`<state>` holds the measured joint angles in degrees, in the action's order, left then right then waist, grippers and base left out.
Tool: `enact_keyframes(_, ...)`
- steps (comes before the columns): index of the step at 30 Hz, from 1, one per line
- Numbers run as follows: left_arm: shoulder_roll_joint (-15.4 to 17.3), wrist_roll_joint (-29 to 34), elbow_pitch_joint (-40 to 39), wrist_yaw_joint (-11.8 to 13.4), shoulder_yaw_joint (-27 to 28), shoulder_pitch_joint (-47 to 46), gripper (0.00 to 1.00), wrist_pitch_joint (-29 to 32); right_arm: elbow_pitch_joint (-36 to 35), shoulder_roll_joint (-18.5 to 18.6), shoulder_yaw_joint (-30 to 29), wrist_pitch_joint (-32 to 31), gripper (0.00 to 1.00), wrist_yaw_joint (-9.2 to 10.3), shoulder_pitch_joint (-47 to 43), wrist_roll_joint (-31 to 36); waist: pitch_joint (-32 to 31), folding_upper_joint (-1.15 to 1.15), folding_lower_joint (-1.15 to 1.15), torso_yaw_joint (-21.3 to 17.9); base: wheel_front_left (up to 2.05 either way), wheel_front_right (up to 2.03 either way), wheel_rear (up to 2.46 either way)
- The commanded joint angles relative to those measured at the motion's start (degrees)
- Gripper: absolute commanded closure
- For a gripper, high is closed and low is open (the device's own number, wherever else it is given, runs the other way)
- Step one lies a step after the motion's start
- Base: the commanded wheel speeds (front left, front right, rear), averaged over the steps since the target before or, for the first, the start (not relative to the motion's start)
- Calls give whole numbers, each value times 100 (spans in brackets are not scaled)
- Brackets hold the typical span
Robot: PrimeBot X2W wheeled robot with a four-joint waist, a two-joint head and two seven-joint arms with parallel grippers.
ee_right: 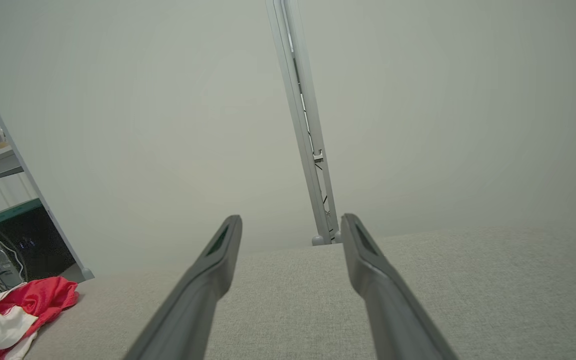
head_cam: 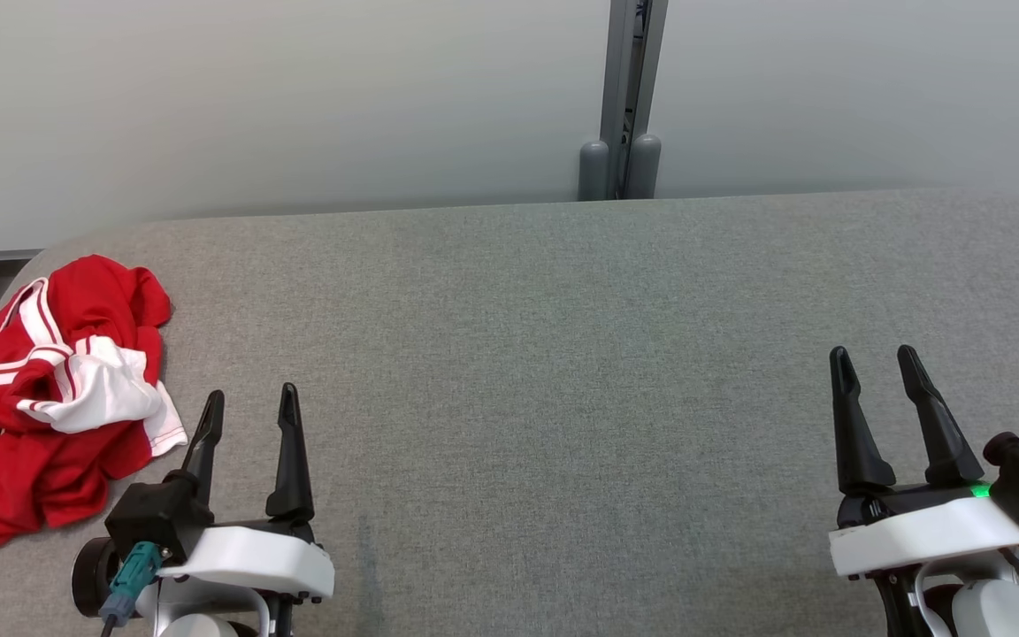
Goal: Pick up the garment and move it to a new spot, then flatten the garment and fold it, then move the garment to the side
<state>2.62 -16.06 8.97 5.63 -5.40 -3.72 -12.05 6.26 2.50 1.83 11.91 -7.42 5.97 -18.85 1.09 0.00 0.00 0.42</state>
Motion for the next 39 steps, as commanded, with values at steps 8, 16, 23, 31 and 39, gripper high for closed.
enact_keyframes(8, 35, 475, -63, 94, -45, 39, 0, -135, -49, 53, 14, 151, 0, -11, 47, 481, -2, 0, 0, -2, 0, 0, 0)
enact_keyframes(16, 37, 761, -47, 132, -81, 46, 0, -212, -60, 57, 26, 233, 0, -11, 74, 757, 8, 0, 0, -9, 0, 0, 0)
enact_keyframes(23, 38, 1028, -30, 178, -117, 44, 0, -283, -55, 59, 48, 303, 0, -11, 75, 1000, 5, 0, 0, -19, 0, 0, 0)
enact_keyframes(31, 39, 1159, -13, 210, -151, 29, 0, -313, -71, 60, 81, 337, 0, -11, 69, 1138, 19, 0, 0, -21, 0, 0, 0)
enact_keyframes(39, 38, 1125, 10, 223, -149, -46, 0, -313, -63, 60, 69, 337, 0, -11, 106, 1094, 60, 0, 0, -8, 0, 0, 0)
